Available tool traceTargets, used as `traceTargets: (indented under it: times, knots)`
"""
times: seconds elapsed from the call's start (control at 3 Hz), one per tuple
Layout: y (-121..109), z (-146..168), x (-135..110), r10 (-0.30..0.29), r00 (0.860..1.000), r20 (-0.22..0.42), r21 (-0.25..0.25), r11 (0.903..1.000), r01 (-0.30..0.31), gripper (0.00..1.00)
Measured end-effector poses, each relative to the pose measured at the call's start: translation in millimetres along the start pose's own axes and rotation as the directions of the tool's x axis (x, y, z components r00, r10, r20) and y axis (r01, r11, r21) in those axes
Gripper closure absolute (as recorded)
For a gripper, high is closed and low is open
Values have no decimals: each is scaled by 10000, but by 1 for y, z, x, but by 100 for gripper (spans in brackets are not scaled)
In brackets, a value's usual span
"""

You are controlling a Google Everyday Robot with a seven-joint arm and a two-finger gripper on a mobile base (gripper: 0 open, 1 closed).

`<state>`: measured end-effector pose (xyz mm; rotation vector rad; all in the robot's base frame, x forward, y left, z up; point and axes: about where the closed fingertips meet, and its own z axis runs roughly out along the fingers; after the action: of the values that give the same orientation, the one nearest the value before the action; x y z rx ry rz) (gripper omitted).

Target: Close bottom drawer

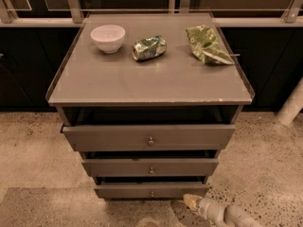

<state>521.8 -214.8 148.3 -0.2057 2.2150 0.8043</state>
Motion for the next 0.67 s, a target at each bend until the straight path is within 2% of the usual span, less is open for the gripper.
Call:
traceTargets:
  times: [0.67]
  knots:
    - [6, 24, -40, -806, 9950, 581, -96, 9966, 813, 100]
